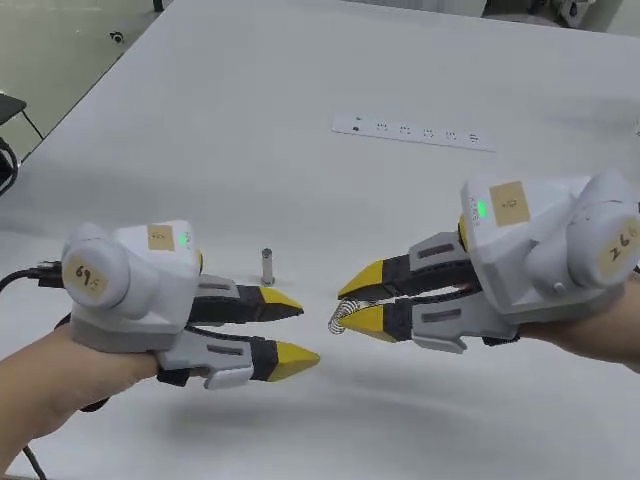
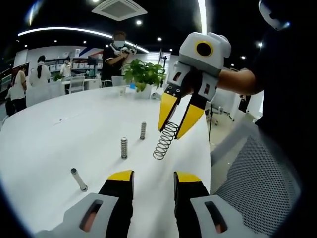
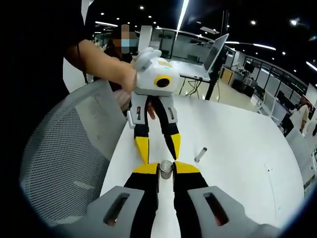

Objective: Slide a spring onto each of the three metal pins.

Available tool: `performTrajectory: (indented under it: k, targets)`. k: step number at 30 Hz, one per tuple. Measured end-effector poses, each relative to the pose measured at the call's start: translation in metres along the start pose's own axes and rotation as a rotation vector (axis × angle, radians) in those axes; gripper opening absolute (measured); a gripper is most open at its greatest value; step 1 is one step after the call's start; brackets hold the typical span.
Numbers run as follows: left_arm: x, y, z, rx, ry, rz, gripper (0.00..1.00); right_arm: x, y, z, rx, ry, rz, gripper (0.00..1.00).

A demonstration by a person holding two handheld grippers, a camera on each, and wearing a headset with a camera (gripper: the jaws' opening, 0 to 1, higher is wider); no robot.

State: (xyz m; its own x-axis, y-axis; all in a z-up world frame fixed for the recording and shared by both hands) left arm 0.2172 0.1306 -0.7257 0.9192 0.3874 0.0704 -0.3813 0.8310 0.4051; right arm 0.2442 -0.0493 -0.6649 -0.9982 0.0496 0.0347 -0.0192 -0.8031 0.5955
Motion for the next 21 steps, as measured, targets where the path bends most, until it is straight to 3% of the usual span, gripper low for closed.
performTrajectory:
  k: [17,21]
  targets:
    - [0.013,0.037,-0.016,0.02,0.06,0.179,0.57,-0.006,-0.004,-0.001,0.024,0.0,-0.025,0.08]
    - [0.013,0.04,-0.018,0.03,0.068,0.188,0.62,-0.009,-0.006,-0.001,0.038,-0.014,-0.039,0.08]
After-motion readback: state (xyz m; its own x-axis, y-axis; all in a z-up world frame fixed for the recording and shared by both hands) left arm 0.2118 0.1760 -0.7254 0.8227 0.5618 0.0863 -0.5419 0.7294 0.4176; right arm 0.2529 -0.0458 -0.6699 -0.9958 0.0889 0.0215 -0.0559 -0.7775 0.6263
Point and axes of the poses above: the centre of the closed fingertips' face, and the gripper's own axes: y roughly backward along the fingers, x roughly to its left, z roughly out of its top, the point moved 10 cm from there along y, roughly backward along the fingers, and after that the axes turned 14 degrees about -y, right-handed, at the moved point
